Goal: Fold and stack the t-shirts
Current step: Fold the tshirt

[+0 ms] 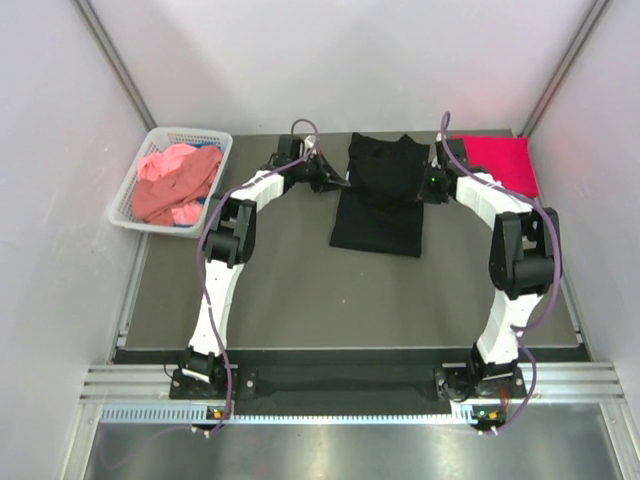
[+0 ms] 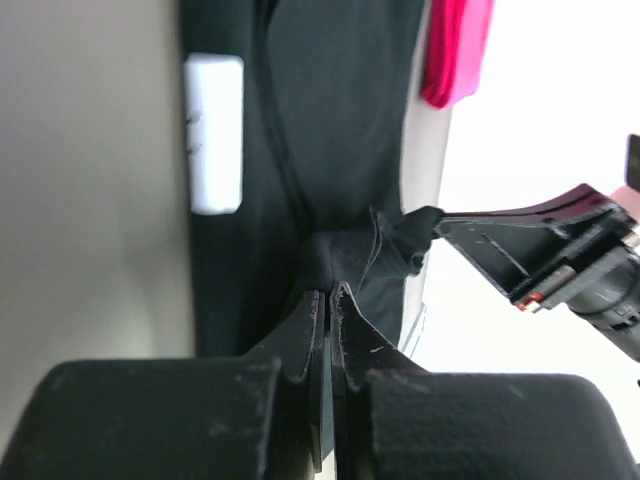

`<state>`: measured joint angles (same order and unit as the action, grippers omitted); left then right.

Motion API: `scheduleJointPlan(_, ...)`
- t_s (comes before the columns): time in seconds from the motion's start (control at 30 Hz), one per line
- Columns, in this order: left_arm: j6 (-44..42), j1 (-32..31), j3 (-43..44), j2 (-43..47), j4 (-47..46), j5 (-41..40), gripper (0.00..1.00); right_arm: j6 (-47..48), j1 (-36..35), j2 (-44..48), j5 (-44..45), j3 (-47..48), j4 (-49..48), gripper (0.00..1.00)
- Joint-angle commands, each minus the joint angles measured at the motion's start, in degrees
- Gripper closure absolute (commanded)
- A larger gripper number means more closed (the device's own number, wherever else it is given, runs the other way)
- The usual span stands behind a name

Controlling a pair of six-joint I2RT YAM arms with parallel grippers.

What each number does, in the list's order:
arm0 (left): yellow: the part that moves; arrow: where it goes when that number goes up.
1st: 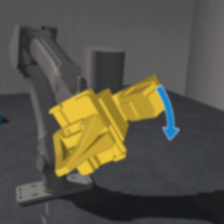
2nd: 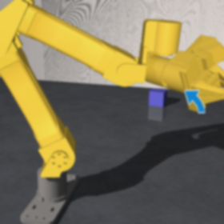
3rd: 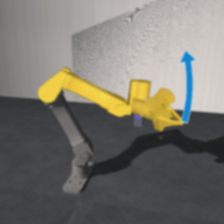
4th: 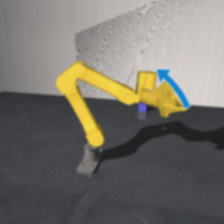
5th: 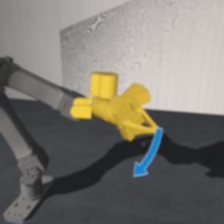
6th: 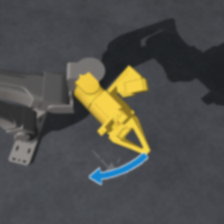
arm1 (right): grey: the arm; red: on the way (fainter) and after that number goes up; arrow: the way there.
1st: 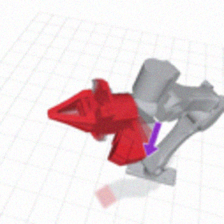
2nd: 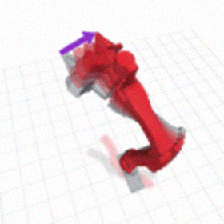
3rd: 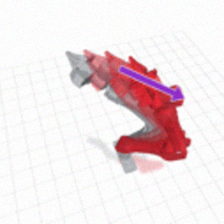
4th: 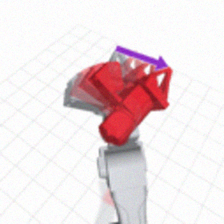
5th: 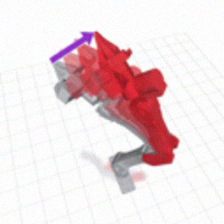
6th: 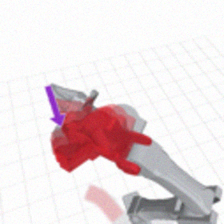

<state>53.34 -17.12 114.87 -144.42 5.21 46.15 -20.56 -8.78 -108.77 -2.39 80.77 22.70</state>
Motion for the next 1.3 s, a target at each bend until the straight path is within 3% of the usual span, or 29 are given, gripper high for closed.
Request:
scheduleJointPlan(0.0,3.69,0.51,4.31,-1.30,-9.08,1.48,1.00,0.34,1.83,-1.53,-2.08,3.95,-2.57,1.00)
scheduleJointPlan(0.1,7.65,0.60,5.80,-3.41,-11.35,3.42,1.00,-0.71,2.36,-2.50,-2.96,4.66,-2.92,1.00)
scheduleJointPlan(0.37,6.69,1.65,7.12,-5.17,-8.90,-0.62,1.00,-2.03,4.38,-7.23,-2.71,9.22,-2.22,0.95)
scheduleJointPlan(0.43,6.60,2.09,7.30,-5.43,-8.90,-1.06,0.93,-2.99,5.52,-8.12,-2.70,10.97,-2.04,0.93)
scheduleJointPlan(0.5,7.04,2.71,7.91,-5.70,-9.43,-0.37,0.85,-3.96,6.22,-8.91,-3.05,11.77,-2.31,0.80)
scheduleJointPlan(0.57,6.95,3.32,9.05,-5.52,-10.39,1.39,0.85,-4.49,7.02,-9.00,-4.37,12.22,-3.80,0.66)
scheduleJointPlan(0.63,5.82,3.68,9.50,-4.12,-9.79,3.24,0.84,-3.80,7.11,-8.30,-6.13,11.61,-4.68,0.63)
scheduleJointPlan(0.73,-4.09,4.12,9.50,-0.09,1.69,0.37,0.61,-3.26,7.10,-4.88,-7.71,8.02,-5.12,0.57)
scheduleJointPlan(0.8,-14.02,4.12,8.71,1.94,11.07,-2.19,0.55,-3.00,7.02,-1.37,-7.89,5.81,-3.98,0.56)
scheduleJointPlan(0.93,-21.78,4.12,2.57,6.87,14.38,-3.35,0.55,1.03,6.93,3.56,-12.09,0.88,-5.47,0.53)
scheduleJointPlan(1.1,-22.58,3.59,-5.34,10.81,14.91,0.60,0.58,7.10,6.75,1.54,-19.03,2.82,0.67,0.53)
scheduleJointPlan(1.27,-26.44,2.27,-17.47,16.53,15.53,0.70,0.56,8.07,5.09,6.89,-21.34,-5.62,0.94,0.49)
